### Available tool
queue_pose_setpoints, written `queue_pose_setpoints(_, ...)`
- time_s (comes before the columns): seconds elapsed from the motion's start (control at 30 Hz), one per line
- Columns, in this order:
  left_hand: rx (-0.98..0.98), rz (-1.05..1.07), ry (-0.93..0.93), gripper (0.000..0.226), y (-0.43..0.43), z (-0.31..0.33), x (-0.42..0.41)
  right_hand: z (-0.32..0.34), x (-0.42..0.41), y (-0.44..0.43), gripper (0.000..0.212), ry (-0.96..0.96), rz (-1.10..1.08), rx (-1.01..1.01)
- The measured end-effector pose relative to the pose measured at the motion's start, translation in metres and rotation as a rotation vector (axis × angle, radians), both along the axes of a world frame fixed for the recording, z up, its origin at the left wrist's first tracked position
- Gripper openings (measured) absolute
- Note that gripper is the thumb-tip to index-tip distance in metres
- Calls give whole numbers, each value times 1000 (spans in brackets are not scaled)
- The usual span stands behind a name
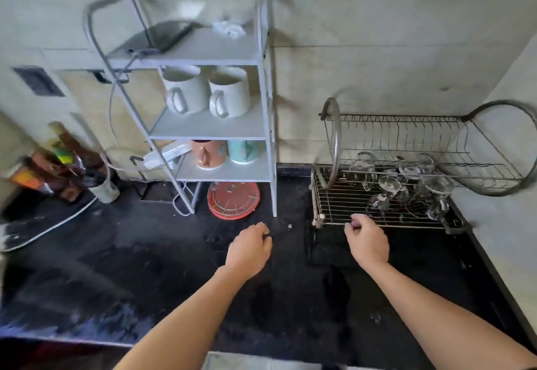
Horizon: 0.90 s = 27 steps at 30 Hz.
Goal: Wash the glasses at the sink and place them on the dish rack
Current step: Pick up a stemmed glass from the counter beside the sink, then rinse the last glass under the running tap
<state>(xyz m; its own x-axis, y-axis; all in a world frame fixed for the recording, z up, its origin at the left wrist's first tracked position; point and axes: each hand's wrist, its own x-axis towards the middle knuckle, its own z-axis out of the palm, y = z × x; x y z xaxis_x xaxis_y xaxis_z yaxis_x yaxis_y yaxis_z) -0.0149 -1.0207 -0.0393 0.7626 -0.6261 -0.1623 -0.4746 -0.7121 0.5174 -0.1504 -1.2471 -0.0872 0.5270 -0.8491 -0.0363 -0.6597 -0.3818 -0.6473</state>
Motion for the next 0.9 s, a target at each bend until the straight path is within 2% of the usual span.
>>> queue_pose_setpoints(0.47,57,560,-104,25,372,35,23,46,138,360,26,-33,720,15)
queue_pose_setpoints(0.63,24,765,-78,19,470,36,17,54,190,458,26,-33,968,-5)
queue_pose_setpoints(0.9,54,1130,-20,24,598,25,35,45,284,616,28,33,1329,21)
